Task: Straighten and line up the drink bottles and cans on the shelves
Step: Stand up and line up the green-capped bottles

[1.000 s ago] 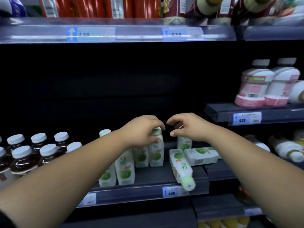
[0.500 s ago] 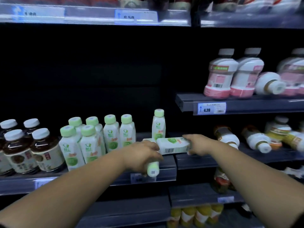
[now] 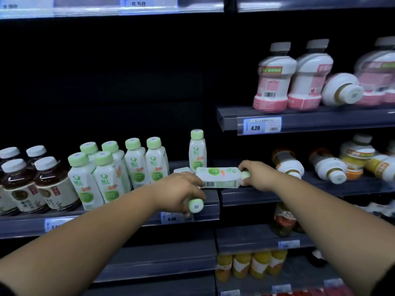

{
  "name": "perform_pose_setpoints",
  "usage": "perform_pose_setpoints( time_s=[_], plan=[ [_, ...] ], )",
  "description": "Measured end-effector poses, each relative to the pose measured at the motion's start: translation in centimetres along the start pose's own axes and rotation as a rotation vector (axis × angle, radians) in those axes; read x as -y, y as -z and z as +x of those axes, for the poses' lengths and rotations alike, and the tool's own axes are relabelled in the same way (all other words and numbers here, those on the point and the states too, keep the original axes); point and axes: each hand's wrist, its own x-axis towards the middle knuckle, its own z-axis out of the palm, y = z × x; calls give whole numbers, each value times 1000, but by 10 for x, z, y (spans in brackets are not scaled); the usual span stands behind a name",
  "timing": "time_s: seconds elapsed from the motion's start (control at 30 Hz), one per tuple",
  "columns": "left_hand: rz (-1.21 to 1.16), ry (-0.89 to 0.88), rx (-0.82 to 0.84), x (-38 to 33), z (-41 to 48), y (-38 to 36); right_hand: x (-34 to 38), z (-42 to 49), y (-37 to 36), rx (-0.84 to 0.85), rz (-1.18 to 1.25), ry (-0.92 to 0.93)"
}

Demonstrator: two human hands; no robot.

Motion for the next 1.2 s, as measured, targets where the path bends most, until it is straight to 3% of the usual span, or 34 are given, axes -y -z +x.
perform_pose_setpoints(
  time_s=[0.37, 0.7, 1.0, 1.2],
  plan=[
    [-281, 75, -135, 5, 12, 19, 26, -13, 32, -271, 423, 169],
    [-697, 310, -398, 20, 8, 41, 45, -17, 25, -191, 536, 377],
    [-638, 430, -450, 39, -12, 48, 90, -12, 9, -215, 478, 383],
    [-428, 474, -313, 62, -29, 65, 120, 4, 2, -146, 530, 368]
  ],
)
